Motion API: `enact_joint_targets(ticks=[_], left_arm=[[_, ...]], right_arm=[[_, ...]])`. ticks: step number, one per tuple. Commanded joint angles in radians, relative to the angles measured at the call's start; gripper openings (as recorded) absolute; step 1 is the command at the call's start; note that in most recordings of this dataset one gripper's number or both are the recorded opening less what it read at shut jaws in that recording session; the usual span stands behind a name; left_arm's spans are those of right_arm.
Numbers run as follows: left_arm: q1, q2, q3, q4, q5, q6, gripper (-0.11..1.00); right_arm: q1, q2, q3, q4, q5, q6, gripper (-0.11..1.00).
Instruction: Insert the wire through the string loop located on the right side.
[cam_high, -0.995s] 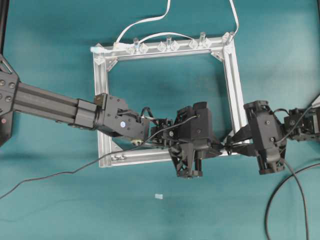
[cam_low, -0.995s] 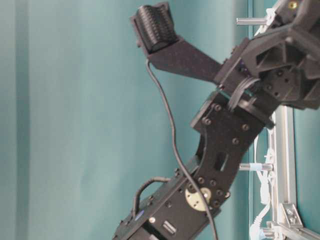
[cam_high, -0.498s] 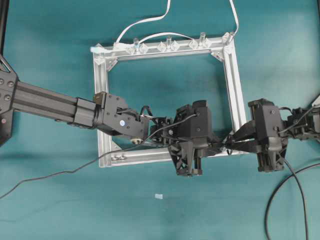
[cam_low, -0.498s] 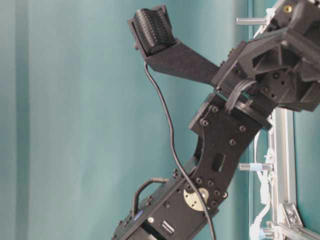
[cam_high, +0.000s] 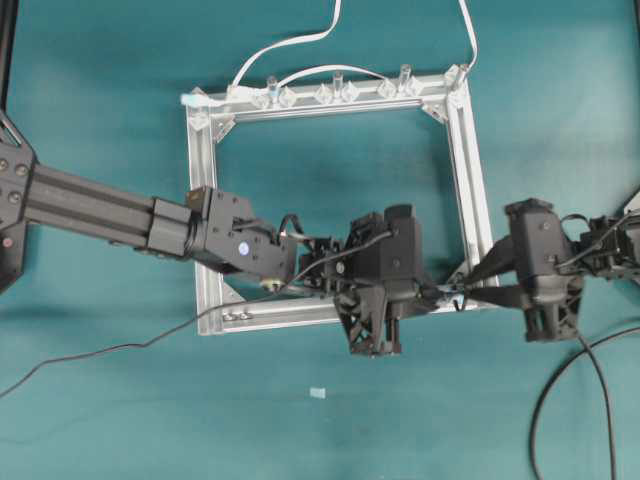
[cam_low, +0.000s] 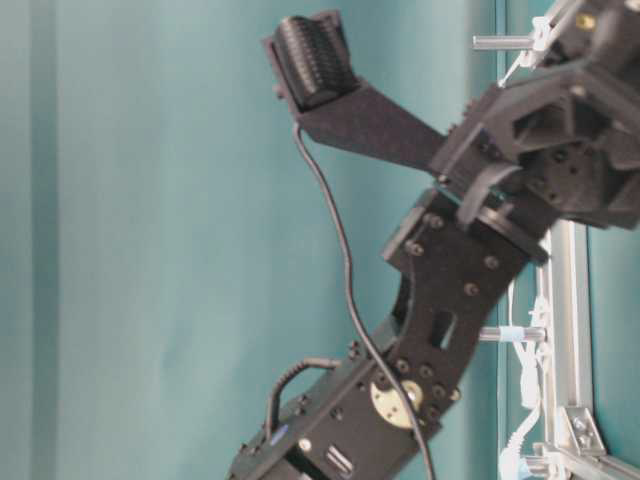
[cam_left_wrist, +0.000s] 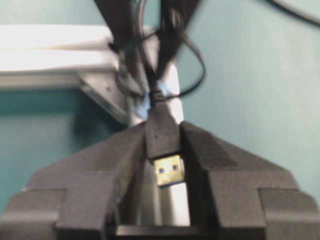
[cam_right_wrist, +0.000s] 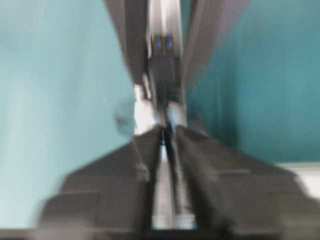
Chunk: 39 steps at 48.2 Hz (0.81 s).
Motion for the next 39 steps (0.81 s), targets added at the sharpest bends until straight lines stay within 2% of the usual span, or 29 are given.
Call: enact_joint_targets(ticks=[1,6,8,19,39], left_arm=[[-0.008,-0.054,-0.006,0.002,-0.003,0.009,0.21],[-0.006,-0.064,0.005,0.002,0.003,0.012,0.22],[-0.006,-0.072,0.012,0.002,0.009,0.014,0.21],[-0.006,-0.153,0.110,0.002,0.021,0.014,0.21],[-0.006,-0.357,0.350,0.002,0.080,0.011,0.21]], right_arm=[[-0.003,-0.008,-0.008,-0.028,-0.003,0.005,0.50],[-0.002,-0.012,-0.008,-0.028,-0.003,0.005,0.80],[-0.002,-0.012,-0.006,-0.028,-0.003,0.005,0.86],[-0.002,-0.012,-0.005,-0.032,-0.002,0.005,0.85],[-0.003,-0.014,-0.003,-0.034,0.000,0.005,0.85]])
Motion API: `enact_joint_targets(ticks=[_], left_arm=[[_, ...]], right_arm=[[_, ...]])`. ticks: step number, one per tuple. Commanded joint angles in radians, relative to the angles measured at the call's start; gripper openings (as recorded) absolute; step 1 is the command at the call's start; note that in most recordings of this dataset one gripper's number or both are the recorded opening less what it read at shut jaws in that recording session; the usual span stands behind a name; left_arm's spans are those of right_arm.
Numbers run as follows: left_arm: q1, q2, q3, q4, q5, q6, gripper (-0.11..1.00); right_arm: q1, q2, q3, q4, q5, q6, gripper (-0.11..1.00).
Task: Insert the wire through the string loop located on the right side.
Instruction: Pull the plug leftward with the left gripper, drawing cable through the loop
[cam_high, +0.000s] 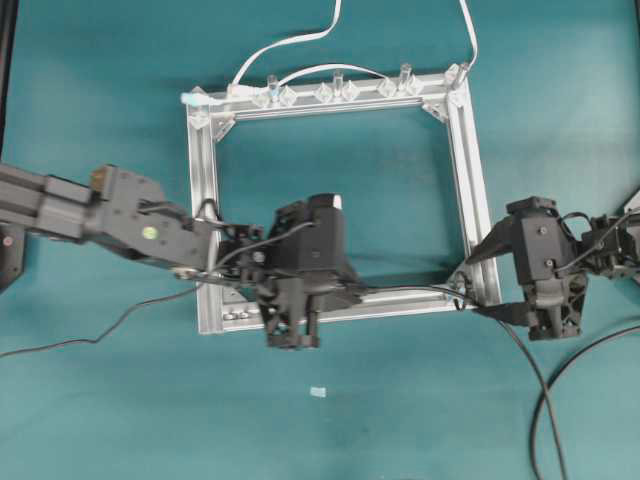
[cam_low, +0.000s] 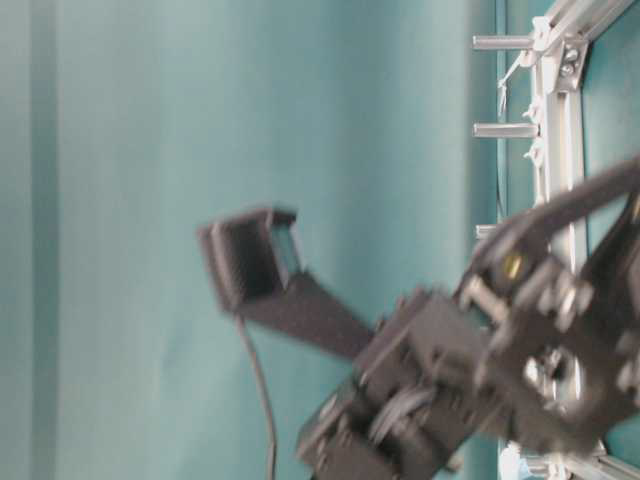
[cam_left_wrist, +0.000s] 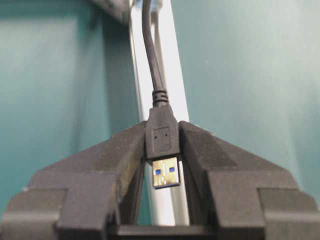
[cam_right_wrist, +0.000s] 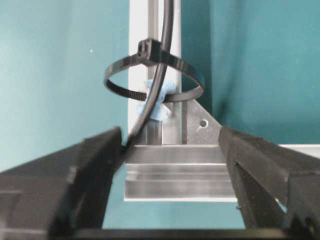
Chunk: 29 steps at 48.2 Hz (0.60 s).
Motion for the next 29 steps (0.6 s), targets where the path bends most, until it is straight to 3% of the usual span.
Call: enact_joint_targets(ticks=[1,29], left_arm=[[0.002,-0.078,0.038,0.002,0.011,0.005,0.21],[-0.012,-0.383,0.337,-0.006,0.179,-0.021,0.21]], right_arm=[[0.000,-0.011,-0.005,-0.005,-0.003,-0.002,0.85],[0.002,-0.009,0.008,-0.003,-0.003,-0.003,0.85]])
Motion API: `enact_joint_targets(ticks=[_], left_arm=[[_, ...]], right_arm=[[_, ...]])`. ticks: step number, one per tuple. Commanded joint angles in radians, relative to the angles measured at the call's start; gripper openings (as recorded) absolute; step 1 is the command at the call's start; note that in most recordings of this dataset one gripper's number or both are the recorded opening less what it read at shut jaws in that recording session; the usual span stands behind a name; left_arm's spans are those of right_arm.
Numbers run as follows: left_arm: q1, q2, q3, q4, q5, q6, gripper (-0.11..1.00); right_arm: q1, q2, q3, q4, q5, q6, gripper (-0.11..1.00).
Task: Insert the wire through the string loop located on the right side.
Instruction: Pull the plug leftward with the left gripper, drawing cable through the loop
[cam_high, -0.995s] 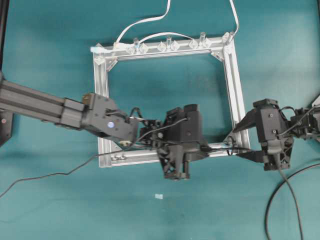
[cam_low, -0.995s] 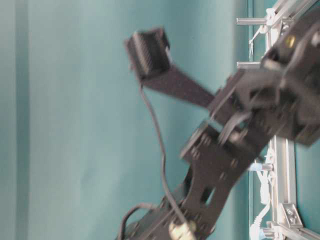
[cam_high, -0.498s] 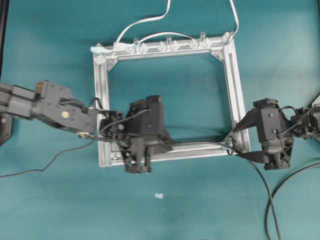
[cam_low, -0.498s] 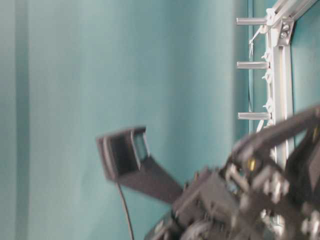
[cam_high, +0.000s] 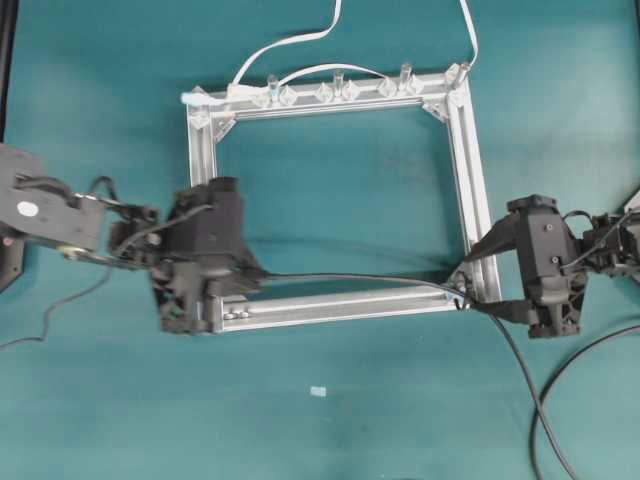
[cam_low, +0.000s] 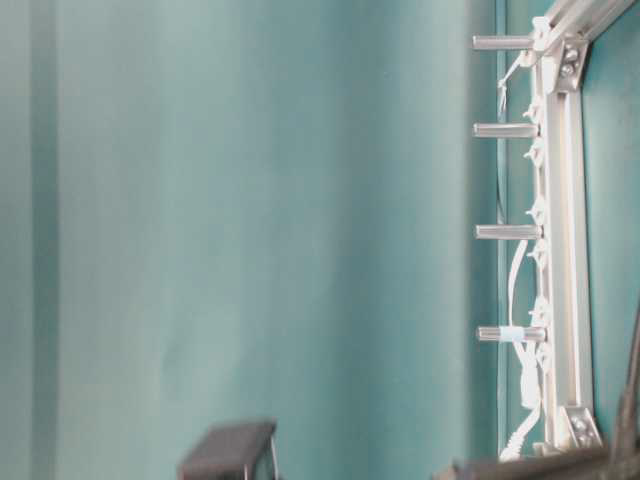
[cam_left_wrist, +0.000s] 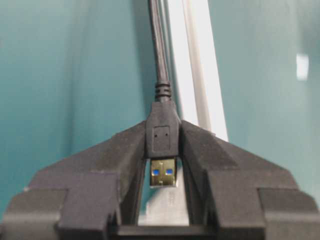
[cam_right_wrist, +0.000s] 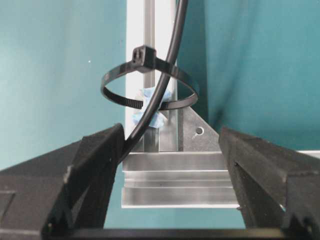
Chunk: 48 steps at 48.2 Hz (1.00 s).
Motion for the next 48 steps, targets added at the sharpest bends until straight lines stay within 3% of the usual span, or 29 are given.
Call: enact_joint_targets(ticks=[1,14,23,48], left_arm=[[-0.012,-0.072,0.035,-0.002,0.021,-0.017,0.21],[-0.049,-0.227,0.167,-0.002,0.129,-0.074,0.21],[-0.064,-0.295,0.221,-0.002,0.140,-0.098,0.21],[-0.153,-0.123,0.199,-0.002,0.095,-0.106,0.21]], right_arm=[[0.003,-0.009,0.000,-0.002,0.000,-0.002,0.85],[0.002,-0.009,0.005,-0.003,-0.002,-0.002,0.85],[0.002,-0.008,0.005,-0.003,0.000,0.000,0.85],[0.002,-0.008,0.002,-0.003,-0.006,0.000,0.85]])
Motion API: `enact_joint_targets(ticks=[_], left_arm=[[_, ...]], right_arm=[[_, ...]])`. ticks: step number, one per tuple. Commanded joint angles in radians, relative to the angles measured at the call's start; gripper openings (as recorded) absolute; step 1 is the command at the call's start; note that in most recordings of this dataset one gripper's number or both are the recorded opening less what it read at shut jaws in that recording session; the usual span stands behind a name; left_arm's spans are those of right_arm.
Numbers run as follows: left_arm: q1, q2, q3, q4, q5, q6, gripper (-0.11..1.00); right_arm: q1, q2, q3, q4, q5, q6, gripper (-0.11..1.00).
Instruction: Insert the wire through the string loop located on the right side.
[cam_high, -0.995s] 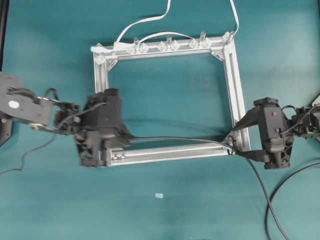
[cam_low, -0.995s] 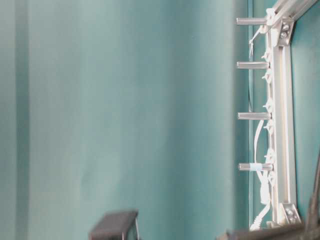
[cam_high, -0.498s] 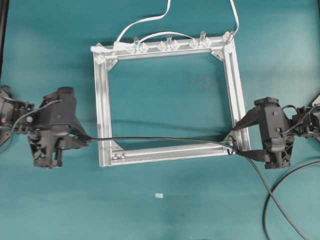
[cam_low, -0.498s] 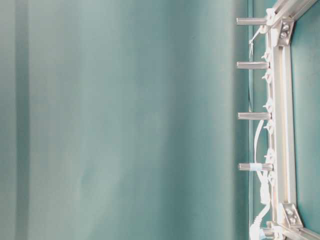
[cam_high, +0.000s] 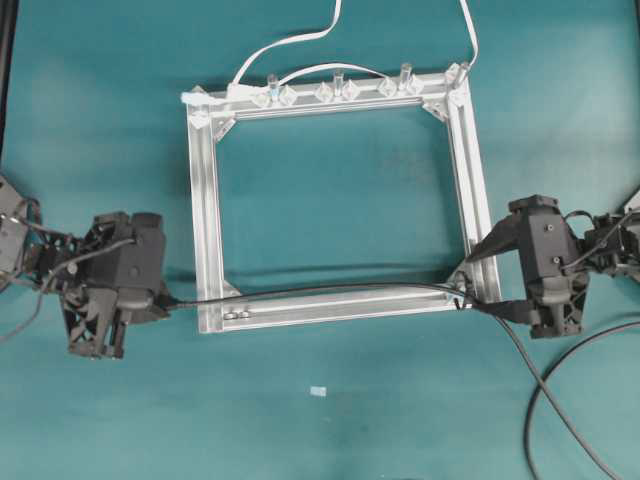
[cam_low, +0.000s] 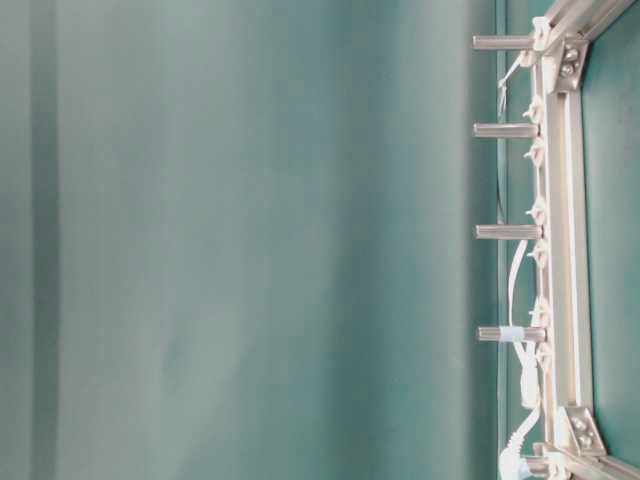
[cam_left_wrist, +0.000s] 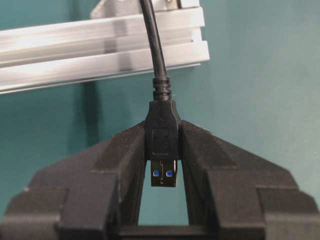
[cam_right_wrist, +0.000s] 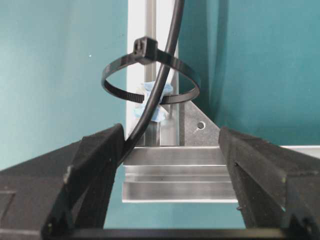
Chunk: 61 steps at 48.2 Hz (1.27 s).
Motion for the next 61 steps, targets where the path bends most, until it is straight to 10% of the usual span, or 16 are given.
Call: enact_joint_targets(ticks=[1,16,28,33,61], left_arm=[[-0.008,0.000,-0.014,-0.002,-0.002,-0.008,0.21],[0.000,-0.011,-0.028,-0.002,0.018,-0.017,0.22],[0.021,-0.012,-0.028,-0.002,0.023,-0.015,0.82],[0.023,-0.018,-0.028,0.002,0.020,-0.012,0.68],[0.129,-0.204,-0.008,0.009,0.025,0.051,0.75]], right_arm=[[0.002,-0.008,-0.005,-0.003,-0.005,-0.002,0.85],[0.002,-0.008,-0.006,-0.002,-0.003,0.000,0.85],[0.003,-0.008,-0.008,-0.003,-0.005,-0.002,0.85],[0.002,-0.011,-0.008,-0.003,-0.005,-0.003,0.85],[-0.054,-0.256,0.040,-0.046,0.002,-0.005,0.84]])
